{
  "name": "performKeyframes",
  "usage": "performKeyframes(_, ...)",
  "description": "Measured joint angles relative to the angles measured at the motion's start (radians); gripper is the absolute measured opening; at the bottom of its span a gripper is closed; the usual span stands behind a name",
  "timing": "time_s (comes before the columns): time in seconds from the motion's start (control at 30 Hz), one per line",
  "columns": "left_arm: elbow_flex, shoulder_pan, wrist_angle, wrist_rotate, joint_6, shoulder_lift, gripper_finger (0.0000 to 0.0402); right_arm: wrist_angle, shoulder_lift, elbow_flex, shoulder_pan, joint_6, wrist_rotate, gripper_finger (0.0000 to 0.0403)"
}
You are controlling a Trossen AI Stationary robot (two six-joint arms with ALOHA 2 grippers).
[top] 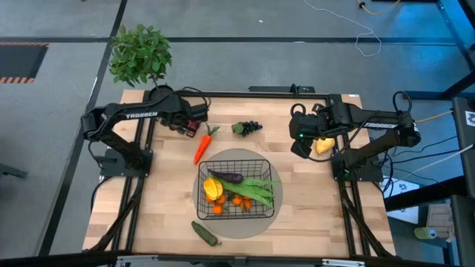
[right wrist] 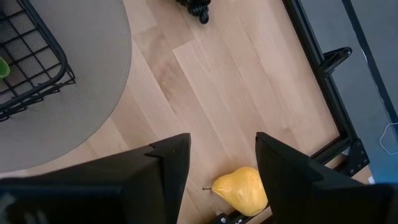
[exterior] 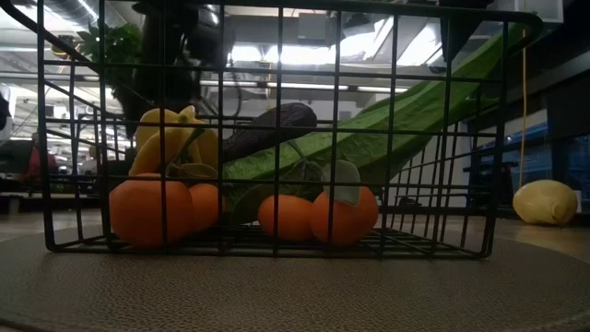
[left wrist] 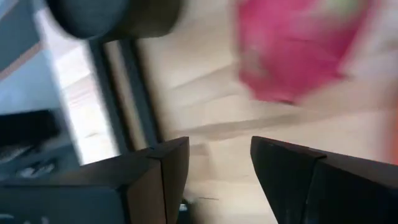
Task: Build produce basket
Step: Adjust the dragonfruit
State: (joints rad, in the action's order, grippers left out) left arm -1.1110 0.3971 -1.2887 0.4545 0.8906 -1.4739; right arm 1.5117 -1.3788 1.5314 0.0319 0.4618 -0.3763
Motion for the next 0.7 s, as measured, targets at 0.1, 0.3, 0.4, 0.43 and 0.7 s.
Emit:
performKeyframes(0.1, 0.034, 0.047, 0.015, 0.039, 0.016, -0.016, 0.0162, -0.001, 0.0, 0.0, 0.0, 0.0, 0.0, 0.0171)
performKeyframes(0.3, 0.11, 0.131, 0.205, 0.039, -0.049, -0.037, 0.0162, -0.002, 0.0, 0.0, 0.0, 0.0, -0.02, 0.0171)
performKeyframes(0.4, 0.131, 0.153, 0.289, -0.018, -0.104, -0.047, 0.0162, -0.001, 0.0, 0.0, 0.0, 0.0, -0.023, 0.0171)
performKeyframes(0.43, 0.131, 0.154, 0.324, -0.035, -0.124, -0.047, 0.0162, -0.001, 0.0, 0.0, 0.0, 0.0, -0.023, 0.0171)
performKeyframes(0.7, 0.114, 0.108, 0.576, -0.15, -0.261, -0.047, 0.0162, -0.001, 0.0, 0.0, 0.0, 0.004, -0.023, 0.0171)
